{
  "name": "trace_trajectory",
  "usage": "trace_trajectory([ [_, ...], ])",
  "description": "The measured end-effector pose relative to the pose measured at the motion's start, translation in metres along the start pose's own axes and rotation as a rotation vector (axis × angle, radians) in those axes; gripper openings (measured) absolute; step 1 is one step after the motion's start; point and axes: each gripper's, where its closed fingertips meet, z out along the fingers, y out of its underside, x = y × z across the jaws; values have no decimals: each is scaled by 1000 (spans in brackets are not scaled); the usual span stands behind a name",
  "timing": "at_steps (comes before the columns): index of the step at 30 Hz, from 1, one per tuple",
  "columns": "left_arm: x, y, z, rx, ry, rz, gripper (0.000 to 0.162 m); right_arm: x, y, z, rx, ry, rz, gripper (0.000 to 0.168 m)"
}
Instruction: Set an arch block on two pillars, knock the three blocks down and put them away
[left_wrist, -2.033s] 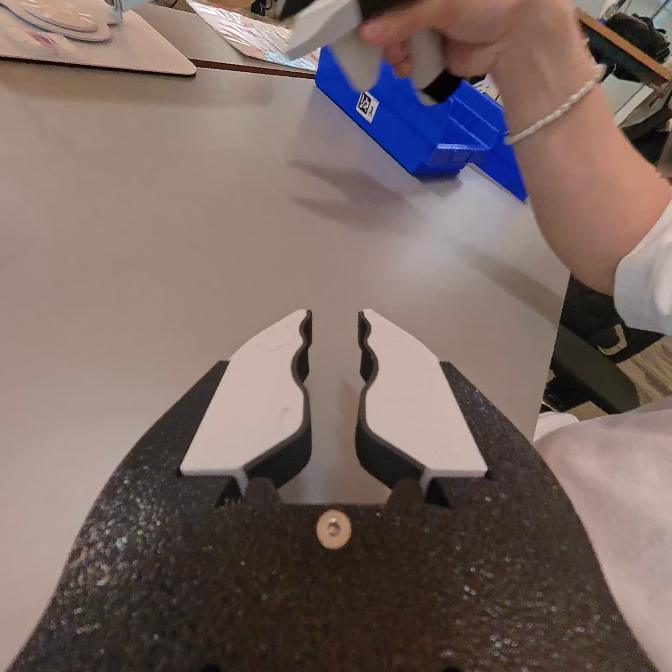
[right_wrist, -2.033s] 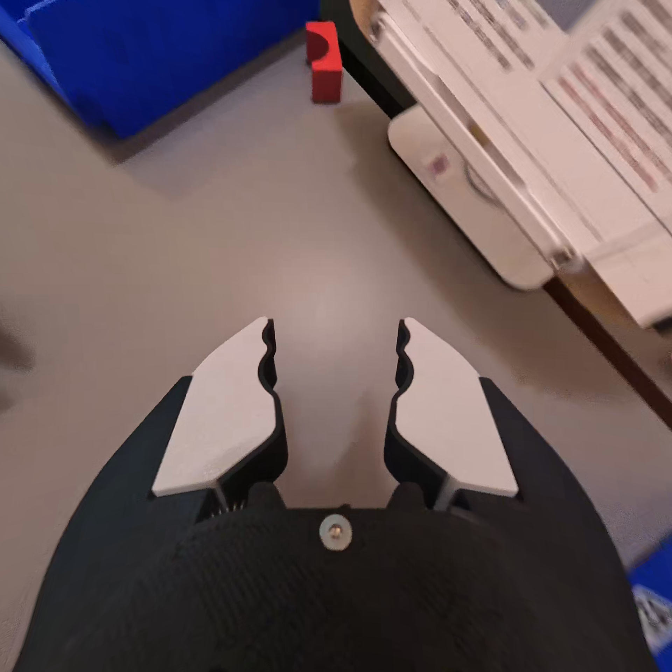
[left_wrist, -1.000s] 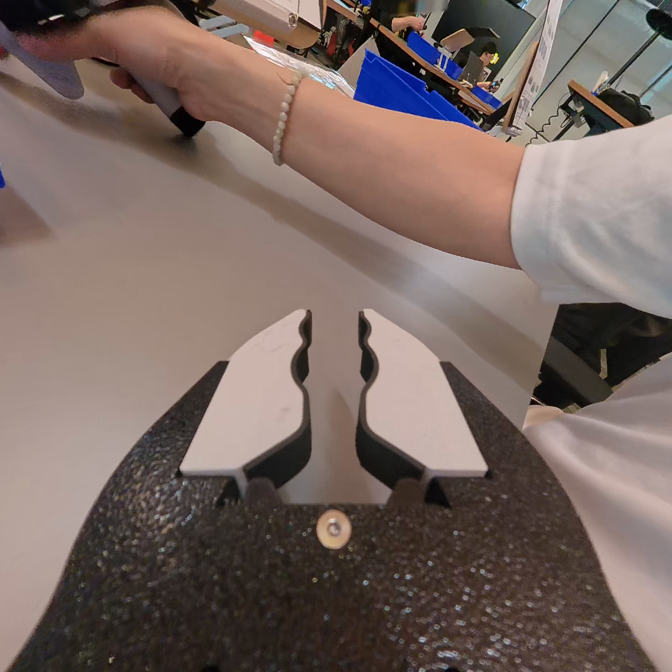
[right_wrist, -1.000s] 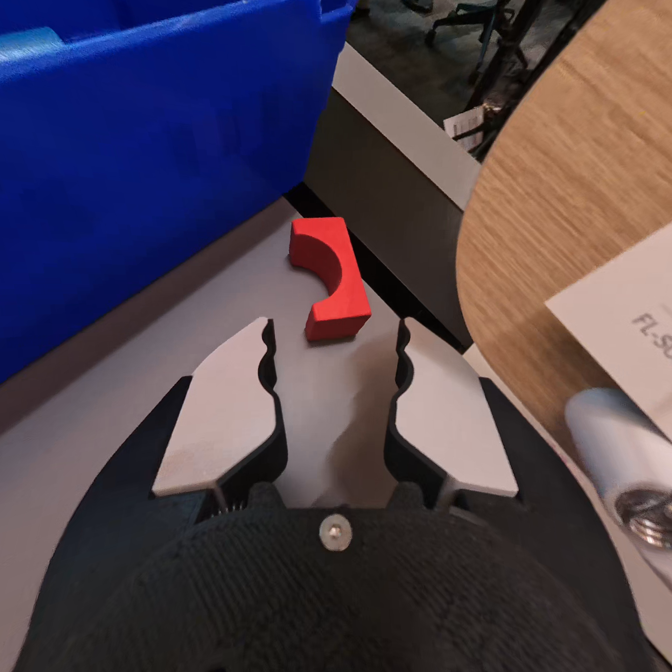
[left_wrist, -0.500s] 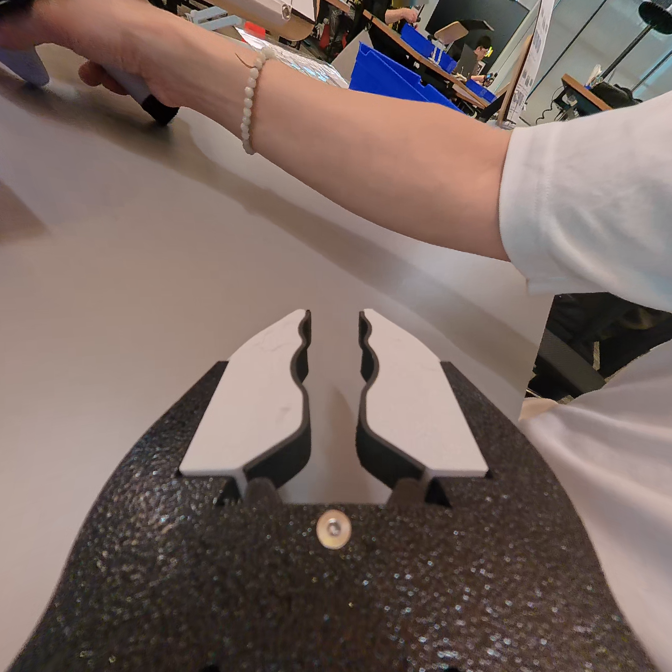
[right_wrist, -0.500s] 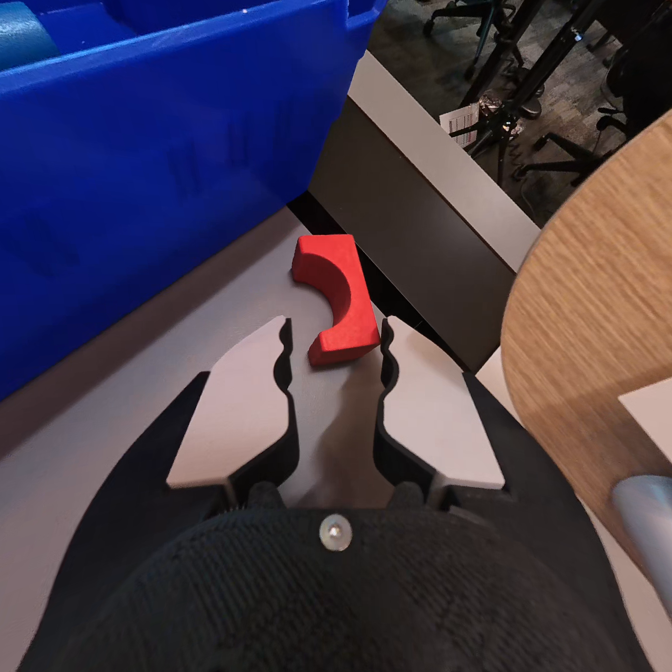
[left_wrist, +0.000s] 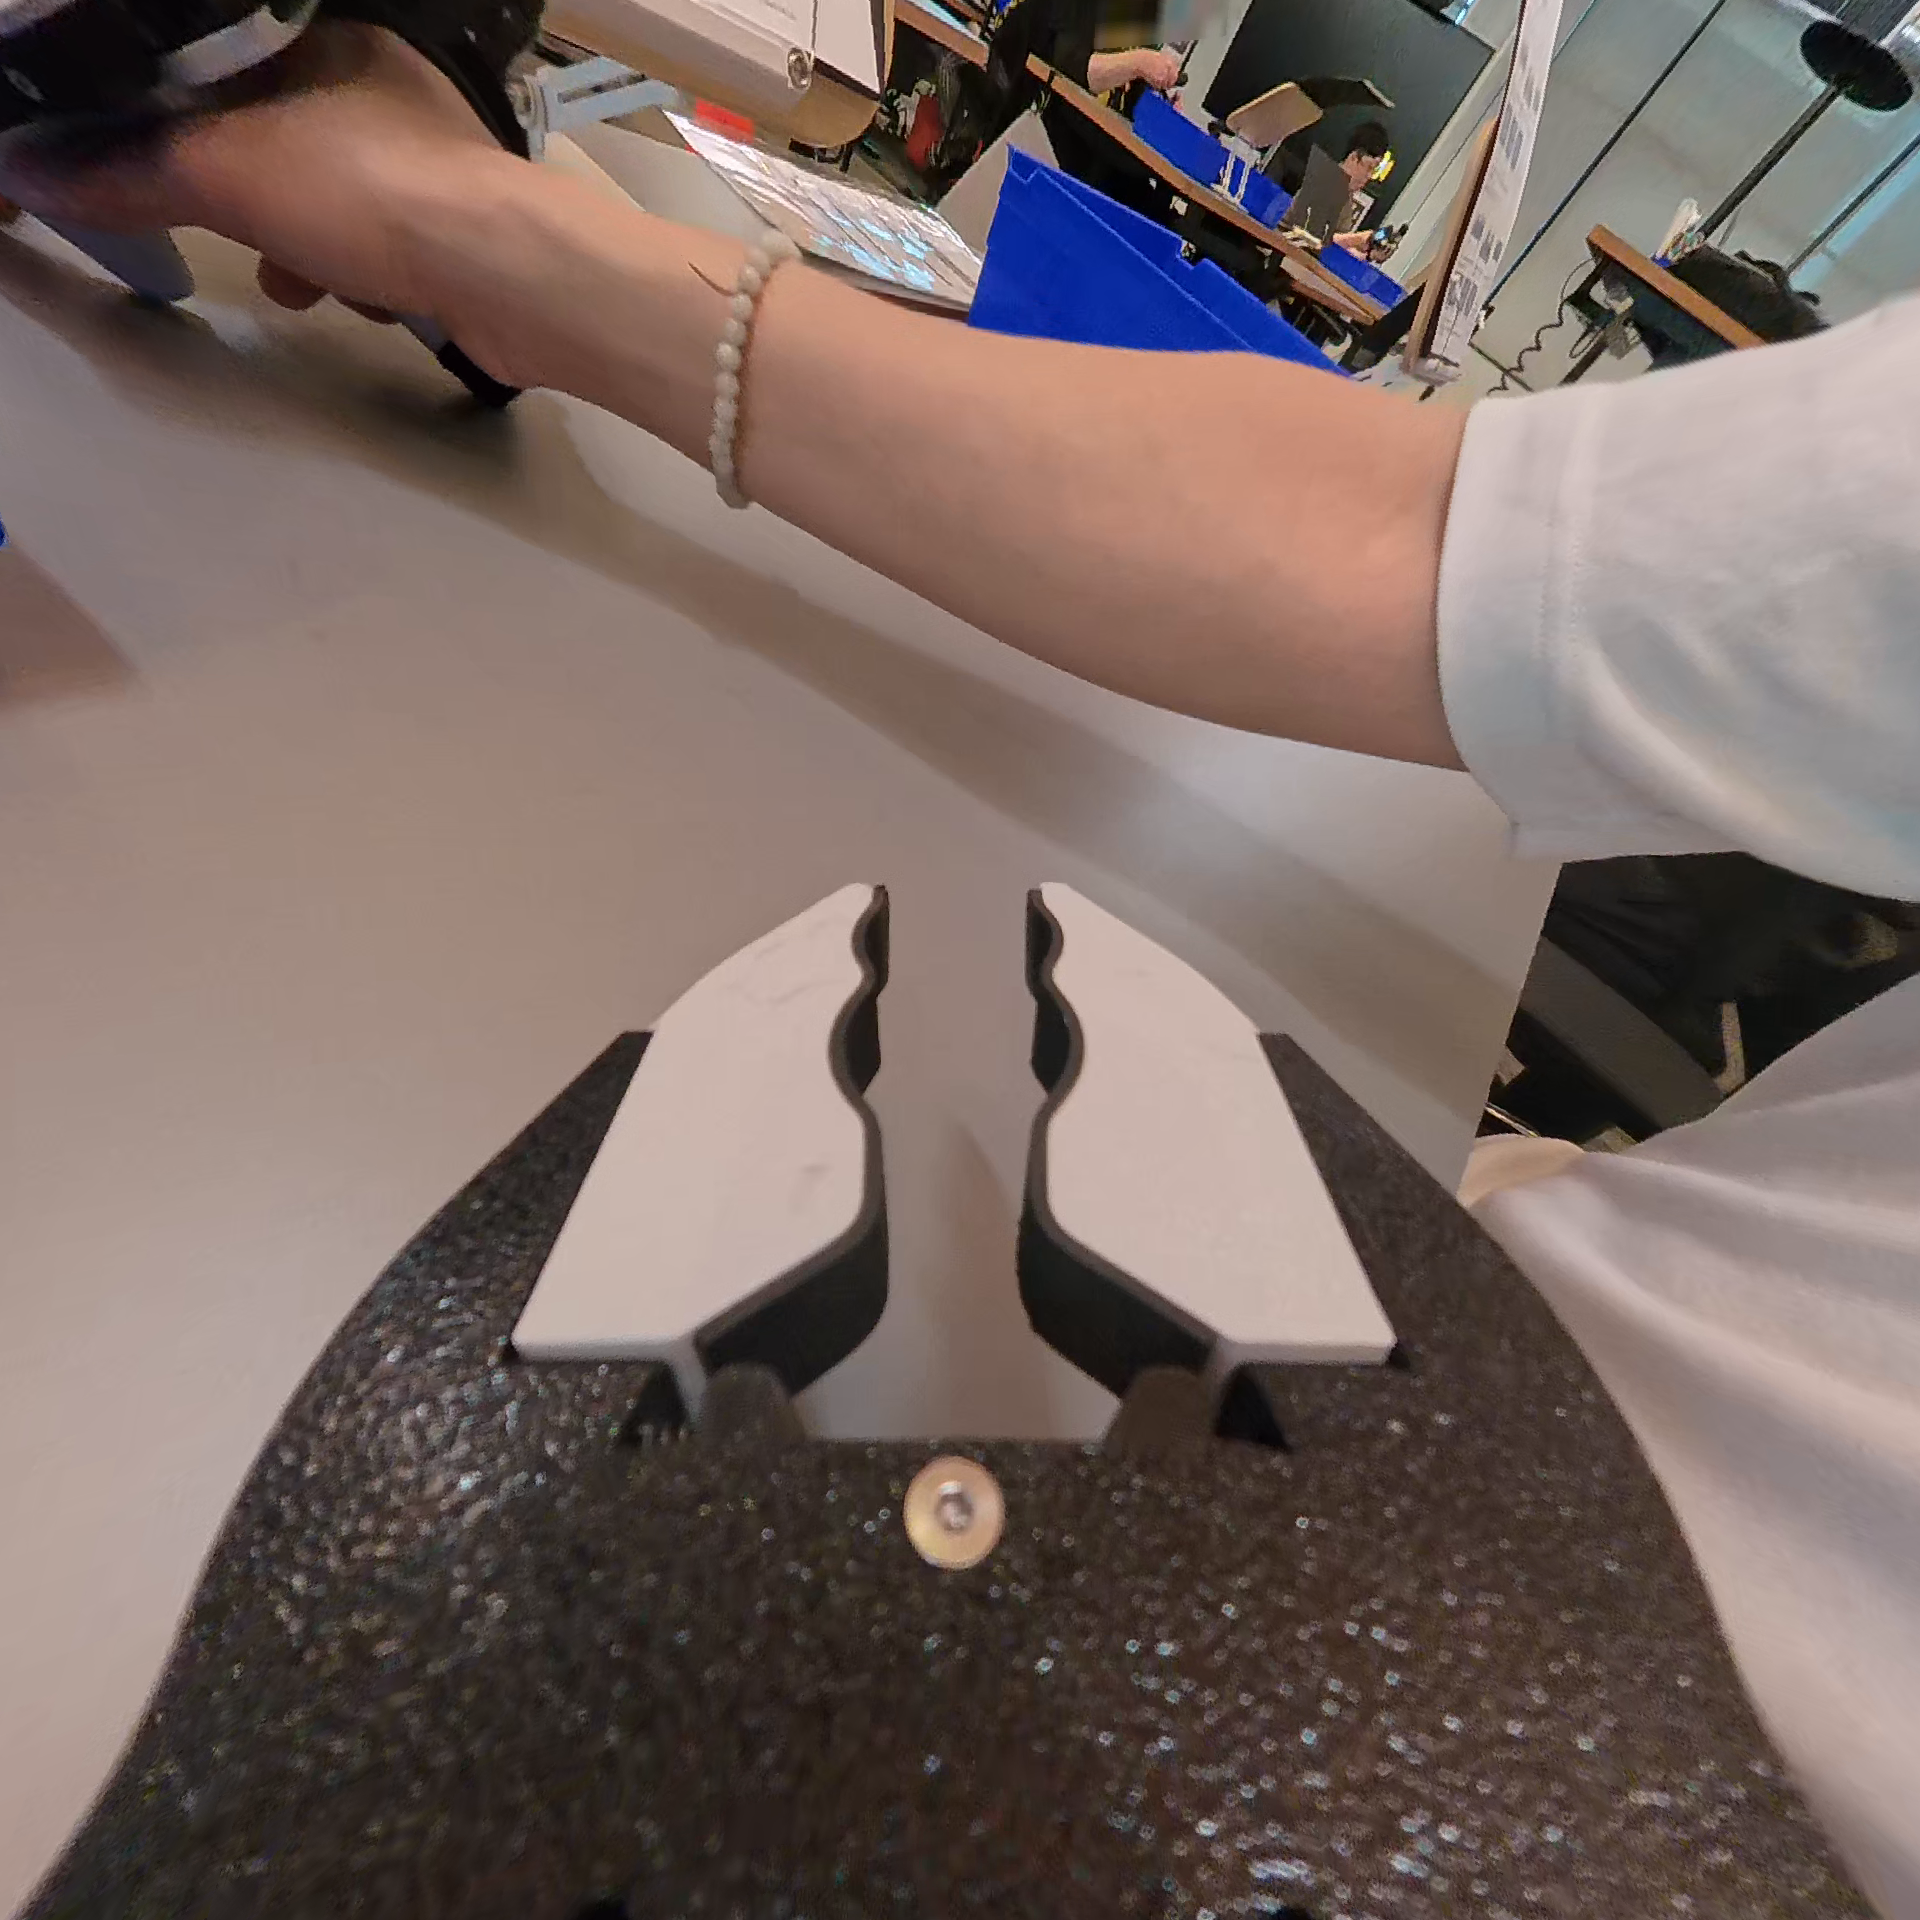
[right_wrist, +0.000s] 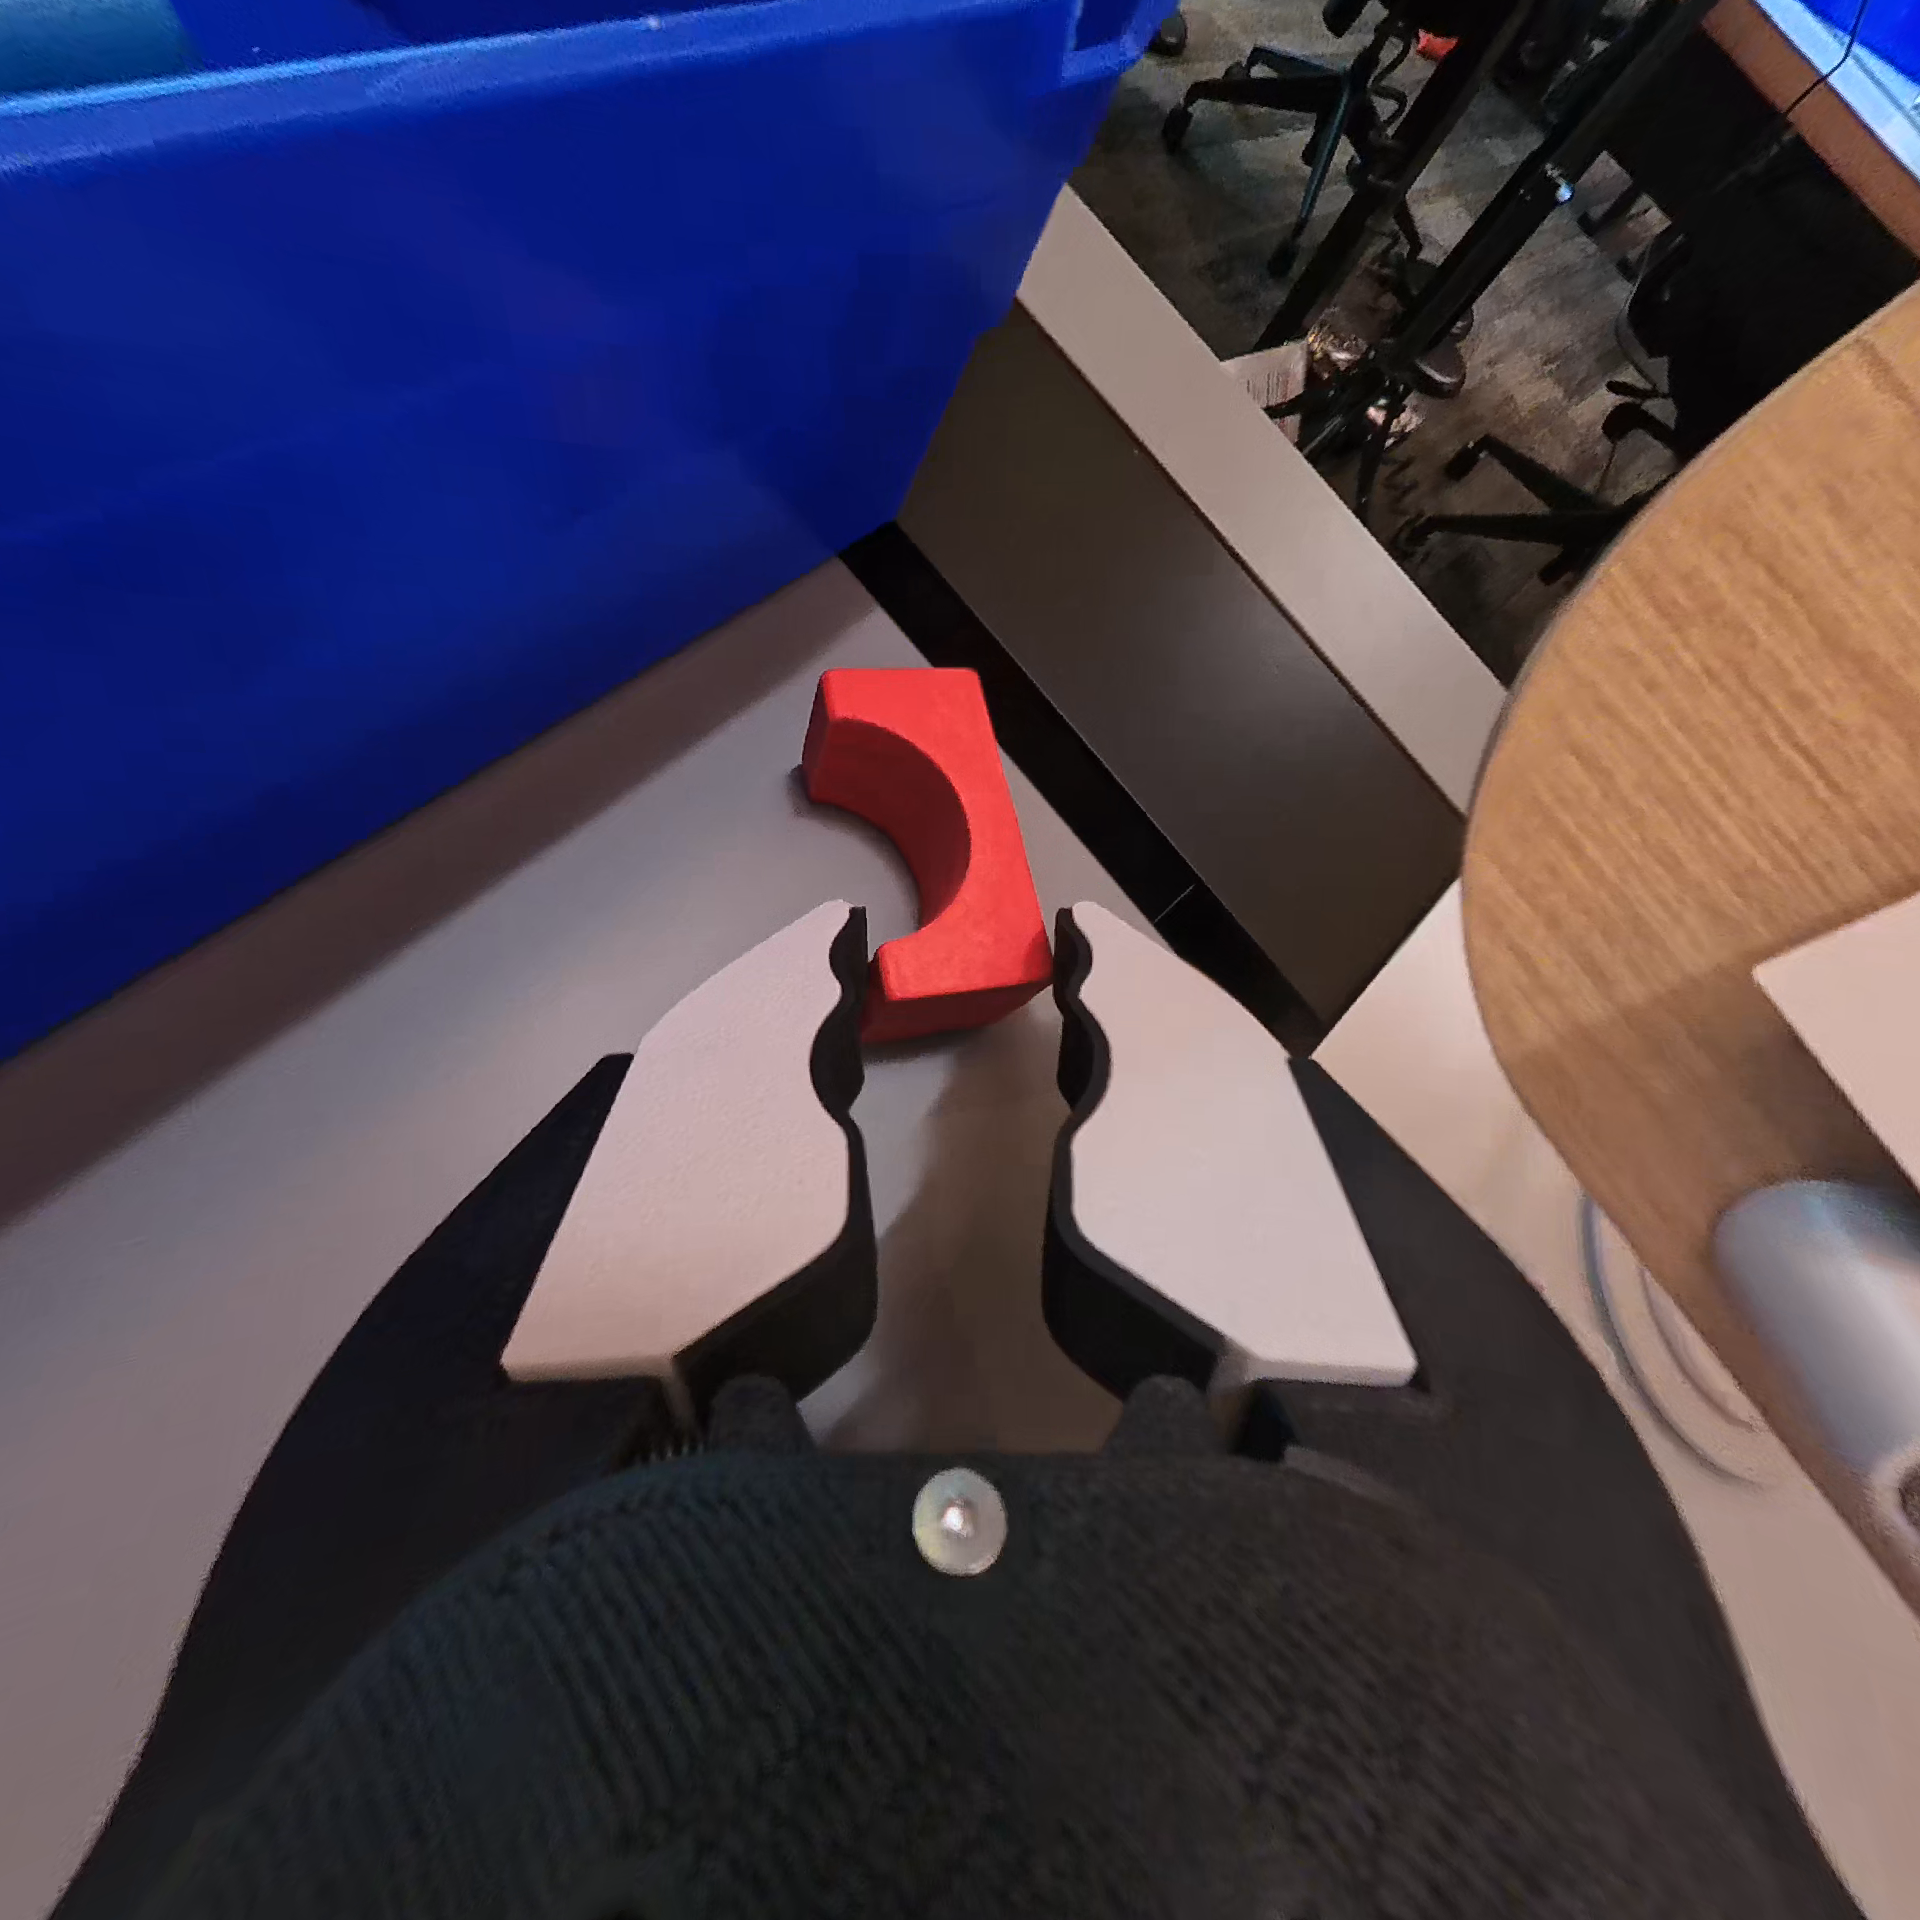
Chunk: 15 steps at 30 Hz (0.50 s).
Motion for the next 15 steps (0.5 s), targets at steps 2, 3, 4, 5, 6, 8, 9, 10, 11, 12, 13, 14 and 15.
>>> trace_trajectory([
  [2,-1,-1,-1,3,-3,-2,24,-5,1,-6,5,6,-33,35],
  [3,-1,-1,-2,6,-4,-2,24,-6,-1,-11,23,14,-51,34],
  [4,-1,-2,-3,8,-6,-2,24,-8,-3,-16,39,20,-67,34],
  [5,-2,-2,-3,9,-8,-2,24,-8,-5,-22,51,30,-78,34],
  [6,-2,-2,-3,10,-8,-2,24,-8,-8,-28,70,37,-90,34],
  [8,-1,-2,-3,10,-8,-2,24,-9,-12,-40,97,39,-103,34],
  [9,-1,-2,-2,9,-7,-3,24,-9,-14,-46,111,32,-100,34],
  [10,-1,-1,-2,8,-6,-3,24,-10,-15,-51,128,18,-90,34],
  [11,0,-1,-1,8,-3,-4,24,-11,-15,-57,137,5,-84,34],
  [12,1,-2,0,9,-1,-4,24,-12,-16,-62,145,-2,-88,34],
  [13,1,-2,0,9,0,-3,24,-11,-17,-68,162,-1,-97,34],
  [14,2,-2,1,8,1,-3,24,-9,-18,-75,177,5,-104,34],
  [15,3,-2,2,6,1,-2,24,-8,-21,-85,198,10,-106,34],
])
